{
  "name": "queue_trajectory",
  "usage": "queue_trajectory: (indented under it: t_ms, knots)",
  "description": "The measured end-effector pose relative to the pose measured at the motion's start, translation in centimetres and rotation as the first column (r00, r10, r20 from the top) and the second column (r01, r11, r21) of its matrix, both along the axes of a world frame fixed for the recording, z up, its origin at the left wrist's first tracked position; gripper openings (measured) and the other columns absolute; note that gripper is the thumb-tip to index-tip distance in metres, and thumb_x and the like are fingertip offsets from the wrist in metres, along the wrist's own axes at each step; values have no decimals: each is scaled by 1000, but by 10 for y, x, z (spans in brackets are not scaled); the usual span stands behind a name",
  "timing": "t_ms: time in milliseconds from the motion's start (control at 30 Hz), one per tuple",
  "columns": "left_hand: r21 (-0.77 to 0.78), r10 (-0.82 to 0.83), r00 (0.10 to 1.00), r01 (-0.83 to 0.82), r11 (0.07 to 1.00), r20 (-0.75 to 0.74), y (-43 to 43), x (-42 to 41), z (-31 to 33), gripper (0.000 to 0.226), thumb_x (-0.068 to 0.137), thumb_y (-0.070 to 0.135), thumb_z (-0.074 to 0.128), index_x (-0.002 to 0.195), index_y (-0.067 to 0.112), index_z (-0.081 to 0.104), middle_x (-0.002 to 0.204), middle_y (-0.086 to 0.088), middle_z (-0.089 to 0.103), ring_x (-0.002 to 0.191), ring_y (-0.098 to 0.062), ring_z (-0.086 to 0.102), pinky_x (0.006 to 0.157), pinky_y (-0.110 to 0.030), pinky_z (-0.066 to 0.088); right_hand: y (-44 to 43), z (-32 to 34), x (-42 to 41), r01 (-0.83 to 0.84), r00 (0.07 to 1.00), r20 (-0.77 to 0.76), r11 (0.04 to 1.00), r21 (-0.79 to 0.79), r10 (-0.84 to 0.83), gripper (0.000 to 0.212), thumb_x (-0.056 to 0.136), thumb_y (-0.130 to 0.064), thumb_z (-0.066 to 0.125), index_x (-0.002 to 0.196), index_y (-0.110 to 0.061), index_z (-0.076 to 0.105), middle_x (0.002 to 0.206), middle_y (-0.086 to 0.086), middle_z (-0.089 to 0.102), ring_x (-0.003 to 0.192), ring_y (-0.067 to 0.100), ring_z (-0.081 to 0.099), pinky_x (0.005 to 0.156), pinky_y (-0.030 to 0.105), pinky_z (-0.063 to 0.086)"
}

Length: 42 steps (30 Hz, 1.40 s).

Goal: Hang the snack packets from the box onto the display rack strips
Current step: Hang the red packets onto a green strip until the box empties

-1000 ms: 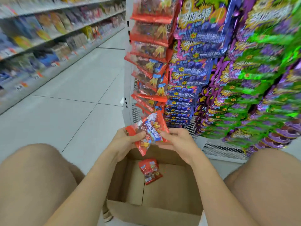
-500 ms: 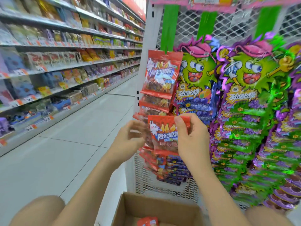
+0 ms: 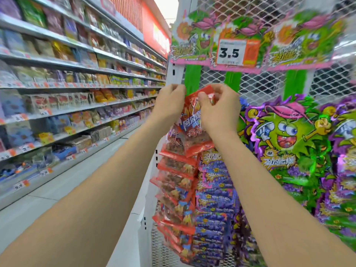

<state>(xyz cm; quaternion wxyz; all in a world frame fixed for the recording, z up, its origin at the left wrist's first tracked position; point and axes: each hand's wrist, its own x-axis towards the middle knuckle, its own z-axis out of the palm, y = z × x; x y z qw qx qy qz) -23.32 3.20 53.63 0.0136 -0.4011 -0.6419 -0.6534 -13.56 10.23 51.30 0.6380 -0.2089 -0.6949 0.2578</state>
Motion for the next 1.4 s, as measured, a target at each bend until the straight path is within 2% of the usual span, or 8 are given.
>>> queue_trajectory:
  t_ms: [100, 200, 300, 600, 767, 900, 1200, 1400]
  knots:
    - [-5, -35, 993, 36, 999, 116, 5, -5, 7, 20, 101, 30, 51, 90, 15, 57, 84, -5, 55, 73, -20, 49, 65, -35, 34, 10, 15, -10, -19, 998, -64, 999, -34, 17, 22, 91, -28, 78, 110, -24, 67, 89, -15, 65, 81, 3, 63, 69, 12, 43]
    - [42, -177, 937, 172, 984, 302, 6, -16, 12, 38, 89, 51, 64, 93, 12, 66, 92, -2, 73, 84, -23, 72, 72, -37, 53, 14, 29, -15, -4, 991, -133, 1000, -30, 0, 22, 89, -29, 80, 104, -25, 64, 78, -16, 64, 72, -1, 62, 74, 23, 50]
    - [65, -267, 884, 263, 963, 383, 5, -23, 12, 67, 75, 66, 78, 123, 19, 73, 116, -5, 79, 101, -31, 78, 89, -53, 63, 15, 36, -20, 23, 990, -141, 999, -42, -29, 21, 88, -27, 79, 100, -26, 61, 85, -14, 68, 80, 4, 66, 82, 31, 53]
    - [103, -283, 878, 264, 959, 385, 5, -17, 8, 32, 96, 38, 76, 109, 9, 74, 95, -8, 82, 86, -29, 81, 82, -49, 66, 18, 23, -24, 78, 993, -83, 989, -123, -89, 21, 88, -29, 76, 104, -21, 65, 99, -2, 71, 96, 20, 66, 77, 27, 48]
    - [27, -73, 997, 73, 997, 8, -2, -16, -6, 32, 105, 39, 62, 90, 14, 73, 87, -3, 76, 78, -15, 69, 74, -34, 58, 18, 5, -16, 94, 996, -4, 994, -51, -94, 23, 88, -30, 77, 105, -20, 67, 93, 0, 72, 93, 23, 68, 82, 33, 52]
    - [68, 101, 954, -85, 994, -282, -4, -25, -27, 30, 94, 40, 77, 119, 25, 71, 105, 11, 73, 97, -9, 69, 90, -29, 56, 18, -13, -11, 98, 995, 15, 995, 17, -98, 21, 88, -34, 78, 97, -25, 62, 73, -10, 65, 80, 18, 66, 76, 32, 50]
    - [197, 306, 895, -252, 947, -324, 1, -26, -45, 55, 91, 39, 80, 135, 20, 53, 111, 6, 62, 96, -8, 60, 84, -26, 46, 23, -18, -8, 108, 989, 86, 990, 95, -116, 33, 88, -36, 80, 109, -22, 60, 94, -2, 67, 92, 20, 61, 72, 25, 29]
    - [216, 400, 762, -337, 917, -510, -26, 3, -135, 28, 100, 28, 68, 123, 18, 56, 119, 1, 52, 112, -21, 50, 96, -36, 44, -19, -95, 27, 64, 998, 1, 973, 221, -66, 10, 92, -13, 68, 101, -17, 65, 83, -7, 62, 72, 8, 55, 72, 14, 41]
